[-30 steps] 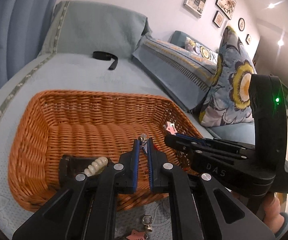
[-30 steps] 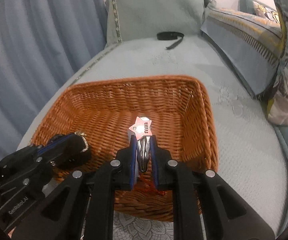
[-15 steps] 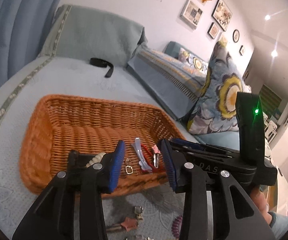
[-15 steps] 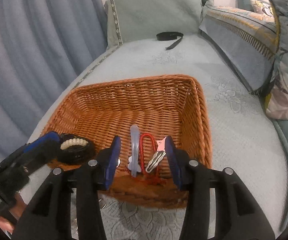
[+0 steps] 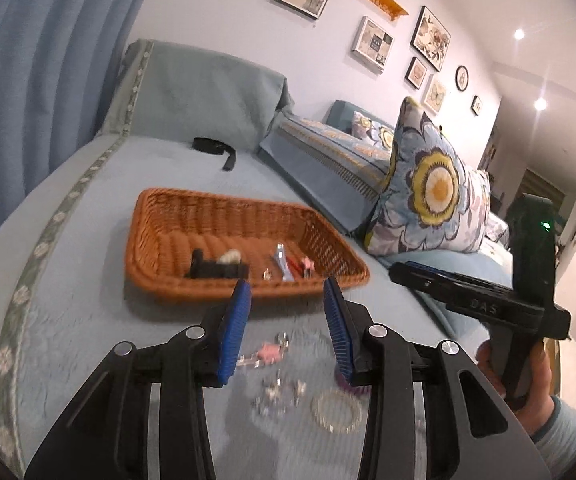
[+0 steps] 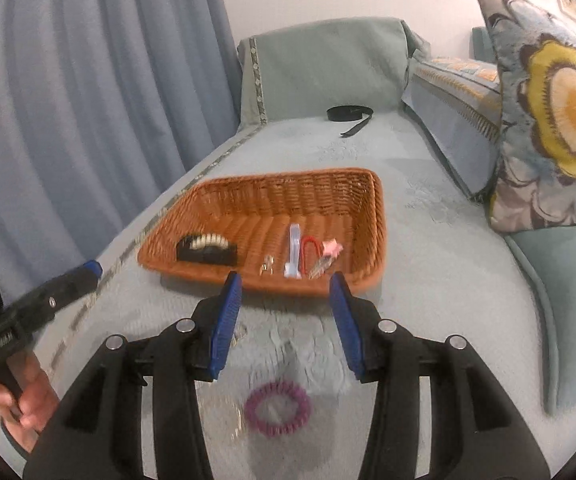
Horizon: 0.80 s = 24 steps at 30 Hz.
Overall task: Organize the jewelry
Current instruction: 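Grasp the crystal bead bracelet with the left tool while the right tool grasps the purple coiled bracelet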
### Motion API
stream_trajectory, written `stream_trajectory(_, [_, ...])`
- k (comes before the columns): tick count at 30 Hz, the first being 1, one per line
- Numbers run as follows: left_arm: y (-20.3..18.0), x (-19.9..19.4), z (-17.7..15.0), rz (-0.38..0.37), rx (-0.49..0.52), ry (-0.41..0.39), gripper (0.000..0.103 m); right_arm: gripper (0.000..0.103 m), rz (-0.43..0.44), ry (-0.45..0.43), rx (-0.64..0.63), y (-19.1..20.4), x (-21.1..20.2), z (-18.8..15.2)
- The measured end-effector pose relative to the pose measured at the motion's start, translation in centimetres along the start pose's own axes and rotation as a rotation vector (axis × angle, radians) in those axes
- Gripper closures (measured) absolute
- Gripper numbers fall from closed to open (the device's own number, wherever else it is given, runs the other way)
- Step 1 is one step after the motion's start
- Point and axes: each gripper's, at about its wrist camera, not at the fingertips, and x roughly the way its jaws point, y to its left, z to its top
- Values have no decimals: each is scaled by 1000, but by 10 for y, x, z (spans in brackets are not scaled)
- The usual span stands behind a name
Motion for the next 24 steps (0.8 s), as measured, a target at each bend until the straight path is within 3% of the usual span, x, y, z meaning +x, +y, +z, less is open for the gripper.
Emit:
stream_trajectory(10, [16,6,-41,28,-25,92,67,61,-65,65,-54,9,7,-64])
stream_trajectory(20, [27,24,-61,23,-48,165,67,61,-70,116,26,-7,25,-83])
stream_trajectory(24, [22,36,-65,26,-20,232,63,61,-79,156,39,-8,33,-85])
